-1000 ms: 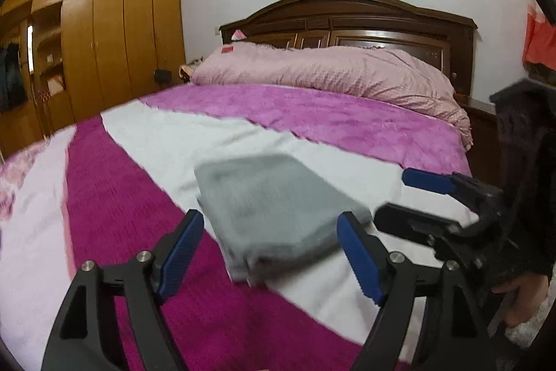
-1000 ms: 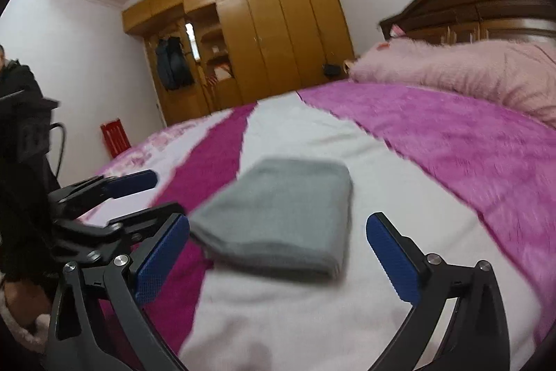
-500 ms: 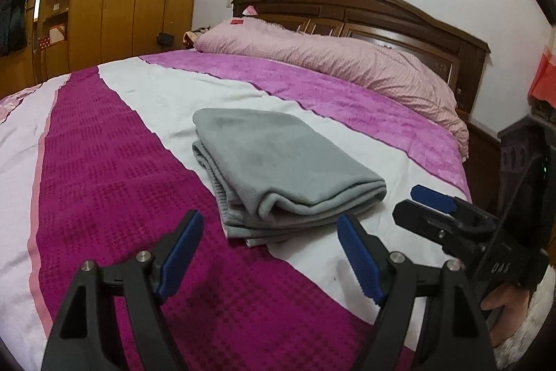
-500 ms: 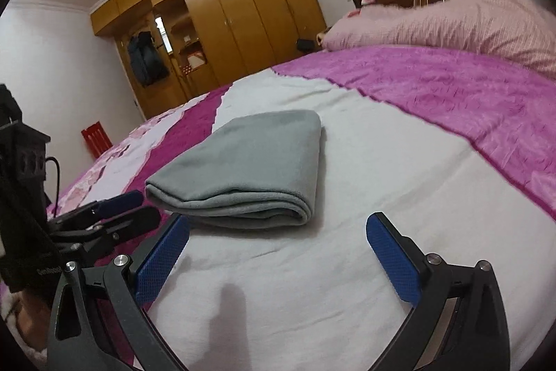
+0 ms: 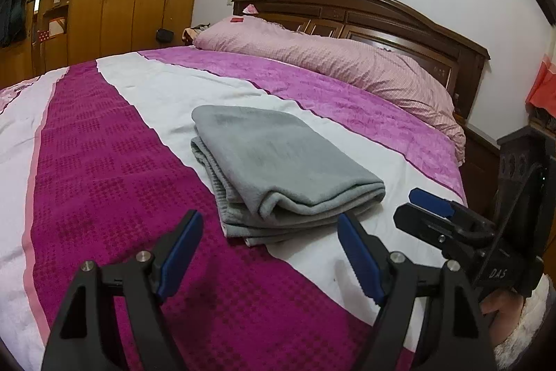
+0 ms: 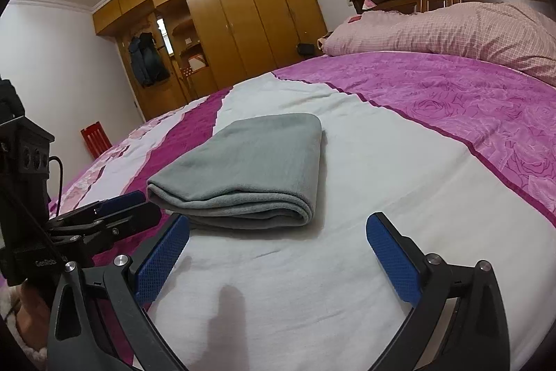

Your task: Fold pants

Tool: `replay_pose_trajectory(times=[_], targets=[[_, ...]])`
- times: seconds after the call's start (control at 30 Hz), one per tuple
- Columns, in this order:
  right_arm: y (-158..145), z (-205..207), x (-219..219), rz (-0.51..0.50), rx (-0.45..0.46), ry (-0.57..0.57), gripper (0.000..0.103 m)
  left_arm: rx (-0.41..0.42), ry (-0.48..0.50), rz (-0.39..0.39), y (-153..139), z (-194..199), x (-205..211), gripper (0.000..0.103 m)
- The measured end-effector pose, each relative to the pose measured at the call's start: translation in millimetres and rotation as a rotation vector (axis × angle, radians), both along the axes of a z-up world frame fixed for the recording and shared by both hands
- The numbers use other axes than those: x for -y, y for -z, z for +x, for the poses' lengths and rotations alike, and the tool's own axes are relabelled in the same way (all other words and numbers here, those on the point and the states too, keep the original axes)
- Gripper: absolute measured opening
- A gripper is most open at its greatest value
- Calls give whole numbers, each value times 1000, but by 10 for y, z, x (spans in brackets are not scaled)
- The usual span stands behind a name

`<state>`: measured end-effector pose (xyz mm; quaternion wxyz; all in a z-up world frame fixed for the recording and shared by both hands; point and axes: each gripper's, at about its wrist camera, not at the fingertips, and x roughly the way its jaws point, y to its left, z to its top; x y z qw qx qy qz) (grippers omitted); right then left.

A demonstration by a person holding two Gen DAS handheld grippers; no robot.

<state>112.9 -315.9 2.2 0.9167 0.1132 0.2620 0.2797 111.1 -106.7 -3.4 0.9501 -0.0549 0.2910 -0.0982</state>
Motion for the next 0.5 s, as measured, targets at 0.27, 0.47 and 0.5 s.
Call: replay_pose_trajectory(times=[0.27, 0.47, 0.5], targets=[[5, 10, -10, 1, -4, -10, 102, -6, 0, 8, 4, -1, 25, 83], [9, 17, -19, -1, -7, -14, 102, -9, -2, 13, 9, 13, 32, 83], [8, 16, -19, -1, -7, -14, 102, -9, -2, 13, 9, 14, 34, 83]])
